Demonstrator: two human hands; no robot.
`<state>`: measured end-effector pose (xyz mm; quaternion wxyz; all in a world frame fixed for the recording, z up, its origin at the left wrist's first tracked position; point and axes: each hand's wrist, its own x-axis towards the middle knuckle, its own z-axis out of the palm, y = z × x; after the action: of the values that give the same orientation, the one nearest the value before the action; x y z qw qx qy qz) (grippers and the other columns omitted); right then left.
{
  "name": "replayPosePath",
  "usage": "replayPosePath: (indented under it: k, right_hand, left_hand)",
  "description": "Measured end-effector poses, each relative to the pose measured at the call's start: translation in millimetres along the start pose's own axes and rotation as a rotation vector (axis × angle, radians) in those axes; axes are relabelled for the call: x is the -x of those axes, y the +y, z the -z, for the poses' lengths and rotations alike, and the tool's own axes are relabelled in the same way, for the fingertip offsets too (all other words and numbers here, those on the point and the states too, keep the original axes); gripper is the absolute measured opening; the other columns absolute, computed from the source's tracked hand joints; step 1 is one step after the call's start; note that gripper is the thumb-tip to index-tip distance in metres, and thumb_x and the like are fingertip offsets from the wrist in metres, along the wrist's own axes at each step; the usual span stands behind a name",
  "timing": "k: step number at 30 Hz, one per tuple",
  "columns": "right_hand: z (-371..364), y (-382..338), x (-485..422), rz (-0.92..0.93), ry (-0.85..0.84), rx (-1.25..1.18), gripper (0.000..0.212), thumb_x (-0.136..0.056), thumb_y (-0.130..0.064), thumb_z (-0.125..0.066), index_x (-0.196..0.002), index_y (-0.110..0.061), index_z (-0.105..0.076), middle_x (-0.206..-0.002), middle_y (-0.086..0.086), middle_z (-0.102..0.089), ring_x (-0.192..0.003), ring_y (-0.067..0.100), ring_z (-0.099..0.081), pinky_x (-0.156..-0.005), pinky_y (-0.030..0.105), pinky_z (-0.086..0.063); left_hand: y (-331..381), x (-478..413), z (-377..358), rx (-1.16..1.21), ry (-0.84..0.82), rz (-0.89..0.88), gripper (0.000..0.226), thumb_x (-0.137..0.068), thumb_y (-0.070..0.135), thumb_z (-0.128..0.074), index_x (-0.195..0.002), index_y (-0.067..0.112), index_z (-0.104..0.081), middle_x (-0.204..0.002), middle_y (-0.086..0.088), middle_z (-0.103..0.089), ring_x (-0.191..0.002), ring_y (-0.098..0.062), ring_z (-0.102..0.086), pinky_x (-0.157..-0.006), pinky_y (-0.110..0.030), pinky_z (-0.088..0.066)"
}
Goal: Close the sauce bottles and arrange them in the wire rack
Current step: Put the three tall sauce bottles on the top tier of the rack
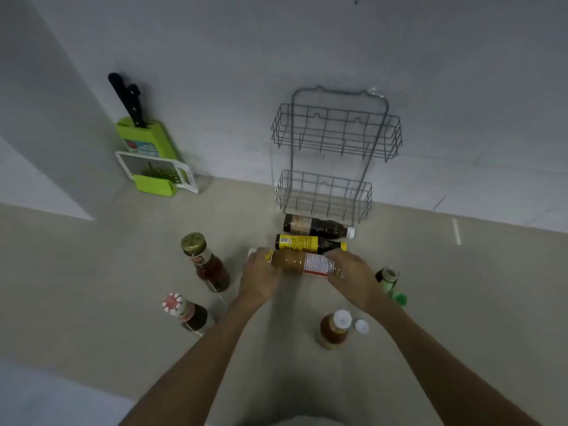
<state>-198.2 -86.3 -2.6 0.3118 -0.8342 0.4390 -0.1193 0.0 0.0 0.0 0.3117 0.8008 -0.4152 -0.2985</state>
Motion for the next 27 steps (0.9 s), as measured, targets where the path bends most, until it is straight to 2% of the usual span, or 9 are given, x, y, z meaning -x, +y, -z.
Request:
replayPosePath:
  k: [3, 7, 10, 13, 16, 19, 22, 25, 27]
  right_hand:
    - [-11, 3, -18, 0.004, -0.077, 0.082, 0.047, -0.082, -0.015, -0.063, -0.127, -0.016, -0.052, -0.119, 0.008, -0.060, -0.109, 0.028, -0.055, -0.086, 0.044, -0.049]
    - [-26, 8, -28, 0.008, -0.088, 0.211, 0.059, -0.080, -0.020, -0.065, -0.135, -0.020, -0.044, -0.131, 0.004, -0.050, -0.118, 0.025, -0.045, -0.093, 0.038, -0.043]
    - [-35, 9, -35, 0.040, -0.098, 0.321, 0.061, -0.079, -0.023, -0.067, -0.135, -0.020, -0.043, -0.132, 0.004, -0.049, -0.118, 0.024, -0.044, -0.096, 0.036, -0.038]
    - [-39, 11, -40, 0.073, -0.104, 0.393, 0.062, -0.077, -0.023, -0.068, -0.133, -0.020, -0.044, -0.131, 0.003, -0.049, -0.119, 0.024, -0.043, -0.100, 0.035, -0.036]
    - [-40, 10, -40, 0.108, -0.114, 0.467, 0.068, -0.076, -0.026, -0.071, -0.137, -0.020, -0.041, -0.136, 0.004, -0.046, -0.124, 0.026, -0.041, -0.106, 0.037, -0.032]
    - [-43, 6, -40, 0.104, -0.100, 0.559, 0.075, -0.076, -0.035, -0.074, -0.140, -0.019, -0.037, -0.140, 0.007, -0.043, -0.131, 0.029, -0.038, -0.111, 0.041, -0.030]
    - [-38, 0, -38, 0.041, -0.053, 0.547, 0.066, -0.083, -0.039, -0.067, -0.139, -0.021, -0.036, -0.138, 0.003, -0.046, -0.126, 0.025, -0.045, -0.098, 0.037, -0.044]
    - [-26, -9, -34, -0.111, 0.040, 0.235, 0.067, -0.076, -0.039, -0.072, -0.133, -0.019, -0.043, -0.123, 0.005, -0.060, -0.104, 0.032, -0.061, -0.077, 0.039, -0.051]
    - [-10, -19, -32, -0.162, 0.162, -0.072, 0.053, -0.070, -0.036, -0.078, -0.113, -0.019, -0.053, -0.100, 0.005, -0.068, -0.087, 0.032, -0.066, -0.070, 0.037, -0.052]
  left_hand:
    - [-9, -28, -8, -0.340, -0.042, -0.020, 0.043, -0.086, 0.006, -0.060, -0.127, 0.004, -0.048, -0.131, -0.016, -0.050, -0.123, -0.032, -0.046, -0.101, -0.043, -0.042]
    - [-22, -50, -19, -0.762, -0.146, -0.085, 0.058, -0.086, 0.011, -0.062, -0.137, 0.010, -0.036, -0.144, -0.010, -0.040, -0.137, -0.029, -0.033, -0.115, -0.041, -0.027]
    - [-25, -55, -17, -0.895, -0.181, -0.096, 0.063, -0.084, 0.009, -0.063, -0.139, 0.012, -0.033, -0.140, -0.009, -0.041, -0.135, -0.028, -0.036, -0.118, -0.048, -0.022]
    - [-26, -55, -14, -0.967, -0.249, -0.124, 0.058, -0.084, 0.004, -0.061, -0.136, 0.009, -0.035, -0.137, -0.011, -0.043, -0.130, -0.030, -0.041, -0.113, -0.044, -0.030]
    - [-20, -52, -4, -0.891, -0.391, -0.128, 0.047, -0.091, 0.006, -0.058, -0.133, 0.005, -0.037, -0.135, -0.015, -0.046, -0.125, -0.031, -0.045, -0.101, -0.040, -0.043]
    - [1, -42, 16, -0.705, -0.467, -0.133, 0.040, -0.092, 0.021, -0.062, -0.126, 0.005, -0.047, -0.126, -0.014, -0.054, -0.114, -0.031, -0.053, -0.090, -0.038, -0.046]
    - [40, -31, 38, -0.423, -0.405, -0.198, 0.030, -0.082, 0.035, -0.071, -0.099, 0.010, -0.066, -0.096, -0.006, -0.066, -0.089, -0.024, -0.064, -0.070, -0.031, -0.049]
    - [82, -29, 67, -0.132, -0.290, -0.260, 0.020, -0.071, 0.054, -0.071, -0.079, 0.035, -0.069, -0.073, 0.016, -0.065, -0.071, 0.001, -0.062, -0.055, -0.009, -0.040]
    - [103, -32, 83, 0.123, -0.262, -0.259, 0.031, -0.075, 0.068, -0.059, -0.088, 0.042, -0.070, -0.082, 0.023, -0.070, -0.078, 0.011, -0.062, -0.066, -0.010, -0.043]
